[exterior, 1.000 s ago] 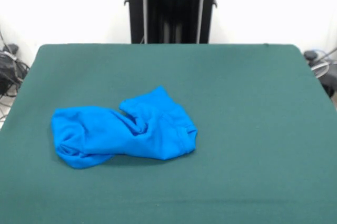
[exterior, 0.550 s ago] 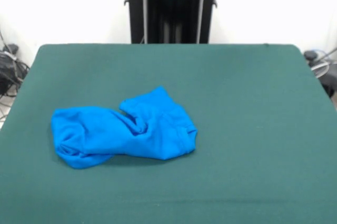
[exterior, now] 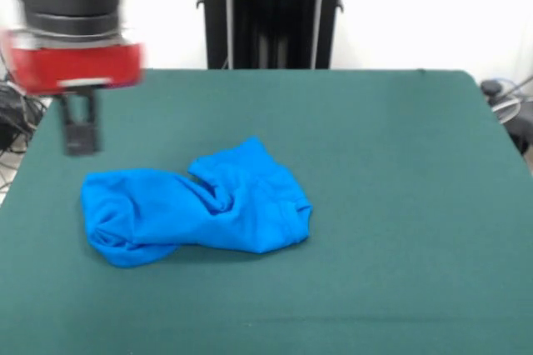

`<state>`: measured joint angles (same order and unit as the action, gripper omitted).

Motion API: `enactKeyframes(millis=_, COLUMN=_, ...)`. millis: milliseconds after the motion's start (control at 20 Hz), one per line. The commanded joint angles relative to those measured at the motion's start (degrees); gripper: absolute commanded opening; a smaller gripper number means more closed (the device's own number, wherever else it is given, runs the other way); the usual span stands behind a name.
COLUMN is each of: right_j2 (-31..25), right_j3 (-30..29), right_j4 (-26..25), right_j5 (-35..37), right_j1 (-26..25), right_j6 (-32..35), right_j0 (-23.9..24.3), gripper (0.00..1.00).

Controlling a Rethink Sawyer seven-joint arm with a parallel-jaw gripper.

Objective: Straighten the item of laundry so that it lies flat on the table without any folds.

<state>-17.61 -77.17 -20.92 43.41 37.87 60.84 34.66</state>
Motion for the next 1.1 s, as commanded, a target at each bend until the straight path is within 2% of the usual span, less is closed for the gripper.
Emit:
enactKeyframes(millis=50, right_j2=7.47, right_j3=-13.26, right_j4=3.16, right_j5=-7.93, right_j1=1.75, right_j6=28.81, right_j0=-8.11, gripper=0.00)
enactKeyframes(millis=450, right_j2=12.53, right_j3=-19.52, right_j4=4.64, right_j5=-14.19, right_j1=3.41, right_j6=37.18, right_j0=-15.56, gripper=0.00)
enactKeyframes(millis=650, right_j2=14.53, right_j3=-21.48, right_j4=4.56, right_j5=-18.35, right_j1=2.54, right_j6=40.80, right_j0=-18.67, gripper=0.00)
enactKeyframes(millis=1100, right_j2=14.06, right_j3=-24.74, right_j4=5.03, right_j5=-25.73, right_j1=-0.58, right_j6=41.74, right_j0=-18.38, gripper=0.00)
